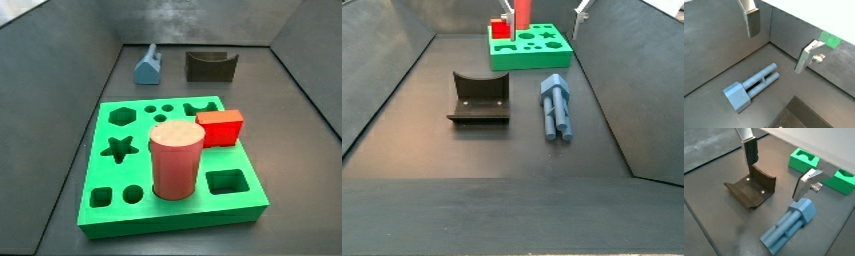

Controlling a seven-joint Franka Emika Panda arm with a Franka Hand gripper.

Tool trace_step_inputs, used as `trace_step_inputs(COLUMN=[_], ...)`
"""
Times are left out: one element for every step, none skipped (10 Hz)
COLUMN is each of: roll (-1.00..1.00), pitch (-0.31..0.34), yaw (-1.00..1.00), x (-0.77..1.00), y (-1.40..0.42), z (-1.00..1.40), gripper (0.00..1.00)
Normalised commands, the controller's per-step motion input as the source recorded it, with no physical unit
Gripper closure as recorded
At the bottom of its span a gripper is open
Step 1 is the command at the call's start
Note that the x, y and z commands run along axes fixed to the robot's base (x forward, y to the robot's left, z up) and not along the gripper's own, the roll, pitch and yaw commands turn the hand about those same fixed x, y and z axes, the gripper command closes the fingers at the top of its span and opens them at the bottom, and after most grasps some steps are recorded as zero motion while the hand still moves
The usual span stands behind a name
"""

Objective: Pick up the 3 prong object. Move up. Place the 3 prong object on the fixture. Regrasp the 3 prong object. Move to above the board. Insert the 3 prong object.
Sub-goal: Pick up the 3 prong object.

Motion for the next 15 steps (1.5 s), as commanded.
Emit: trace_step_inputs(roll=[-0.03,-0.02,-0.01,0.0,-0.01,0.0,-0.02,-0.06,-0.14,-0.11,-0.14,-0.16,-0.2,-0.21,-0.26], pitch=[0.0,0.0,0.0,0.0,-0.033,-0.076,-0.097,-0.124,-0.207,-0.191,-0.227,-0.249,-0.276,-0.283,-0.321], yaw=[0.0,0.0,0.0,0.0,0.0,0.0,0.0,0.0,0.0,0.0,0.0,-0.01,-0.05,-0.07,-0.13], x=[0.01,0.0,0.0,-0.04,-0.36,-0.48,-0.45,-0.35,-0.22,-0.25,-0.25,-0.23,-0.22,-0.2,-0.16], y=[0.0,0.0,0.0,0.04,0.09,0.07,0.05,0.0,0.0,0.0,0.0,0.0,0.0,0.0,0.0], z=[-0.11,-0.11,-0.13,-0.2,-0.36,-0.47,-0.46,-0.45,-0.42,-0.46,-0.47,-0.43,-0.47,-0.43,-0.33], gripper=[0.0,0.0,0.0,0.0,0.0,0.0,0.0,0.0,0.0,0.0,0.0,0.0,0.0,0.0,0.0])
